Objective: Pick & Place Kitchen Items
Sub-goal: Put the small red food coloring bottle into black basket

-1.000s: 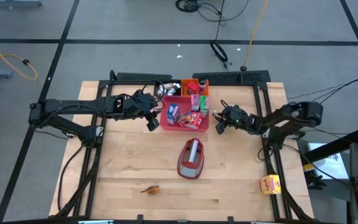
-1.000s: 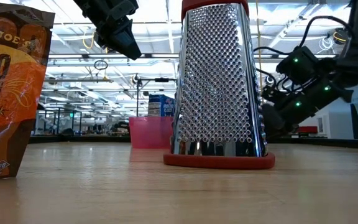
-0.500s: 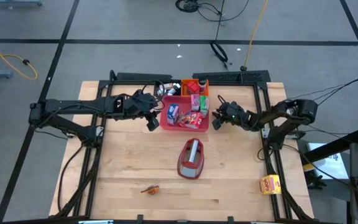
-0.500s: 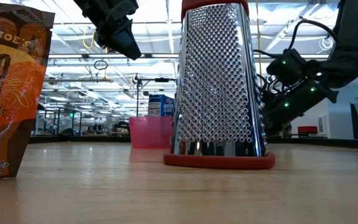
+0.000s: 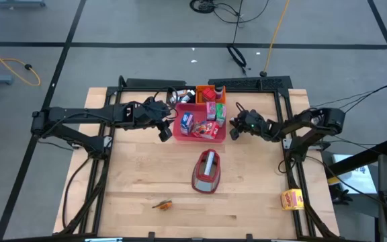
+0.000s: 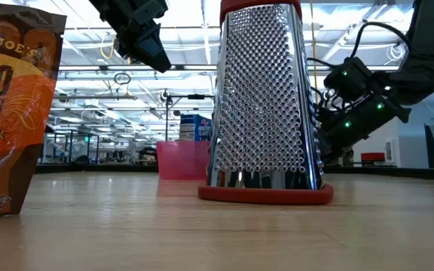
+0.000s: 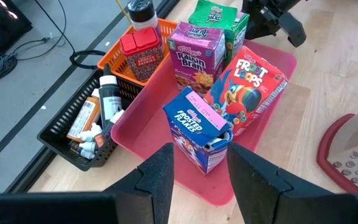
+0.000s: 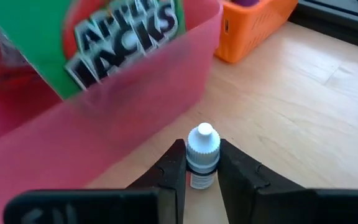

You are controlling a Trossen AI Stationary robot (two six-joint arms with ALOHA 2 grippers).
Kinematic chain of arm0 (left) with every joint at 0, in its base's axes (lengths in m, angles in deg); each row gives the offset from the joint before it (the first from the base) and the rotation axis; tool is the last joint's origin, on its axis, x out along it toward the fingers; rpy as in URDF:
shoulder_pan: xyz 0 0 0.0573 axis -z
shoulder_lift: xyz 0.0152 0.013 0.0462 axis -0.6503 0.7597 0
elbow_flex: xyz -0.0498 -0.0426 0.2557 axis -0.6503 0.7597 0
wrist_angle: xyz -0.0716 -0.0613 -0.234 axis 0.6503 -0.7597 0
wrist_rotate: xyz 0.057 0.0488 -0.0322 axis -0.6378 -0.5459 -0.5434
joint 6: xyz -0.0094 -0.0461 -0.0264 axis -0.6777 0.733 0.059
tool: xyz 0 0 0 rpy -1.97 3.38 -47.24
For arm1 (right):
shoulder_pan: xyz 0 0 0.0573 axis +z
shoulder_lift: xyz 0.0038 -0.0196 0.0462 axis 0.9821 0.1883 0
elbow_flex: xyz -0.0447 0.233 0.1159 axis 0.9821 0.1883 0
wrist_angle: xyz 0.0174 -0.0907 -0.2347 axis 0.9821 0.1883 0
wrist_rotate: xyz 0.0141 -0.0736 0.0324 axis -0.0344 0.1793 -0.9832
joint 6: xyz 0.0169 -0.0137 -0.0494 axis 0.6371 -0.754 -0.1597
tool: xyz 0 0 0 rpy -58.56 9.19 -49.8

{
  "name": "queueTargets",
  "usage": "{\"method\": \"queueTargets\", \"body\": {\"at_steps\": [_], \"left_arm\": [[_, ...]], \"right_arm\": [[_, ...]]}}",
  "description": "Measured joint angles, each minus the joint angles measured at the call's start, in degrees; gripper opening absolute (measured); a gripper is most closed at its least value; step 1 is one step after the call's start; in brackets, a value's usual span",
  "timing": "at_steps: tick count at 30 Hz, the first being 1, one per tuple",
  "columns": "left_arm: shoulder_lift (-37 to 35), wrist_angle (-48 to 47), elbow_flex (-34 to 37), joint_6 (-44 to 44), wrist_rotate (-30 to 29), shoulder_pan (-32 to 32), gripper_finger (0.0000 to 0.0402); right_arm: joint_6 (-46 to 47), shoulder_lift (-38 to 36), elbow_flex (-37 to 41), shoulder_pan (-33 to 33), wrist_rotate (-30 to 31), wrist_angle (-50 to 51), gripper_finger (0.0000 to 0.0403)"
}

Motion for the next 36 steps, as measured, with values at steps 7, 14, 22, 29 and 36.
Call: {"method": "queueTargets", "body": {"at_steps": [7, 14, 22, 29, 36], "left_arm": [[0.0, -0.1, 0.0, 0.0, 0.0, 0.0, 0.015], [0.0, 0.0, 0.0, 0.0, 0.0, 0.0, 0.015], [0.0, 0.4, 0.0, 0.0, 0.0, 0.0, 0.015], [0.0, 1.2, 0.0, -0.3, 0.0, 0.0, 0.015], [0.0, 1.3, 0.0, -0.5, 0.0, 0.0, 0.015]], "right_arm": [[0.6, -10.4, 0.0, 0.1, -1.5, 9.8, 0.0058], [0.7, -24.2, -0.1, 0.3, -3.0, 18.3, 0.0058], [-1.1, -27.7, -8.9, 0.6, -4.2, 29.5, 0.0058], [-4.4, -22.3, -18.3, 0.6, -7.3, 30.5, 0.0058], [-7.0, -13.2, -26.8, 0.5, -7.4, 30.7, 0.0058]]}}
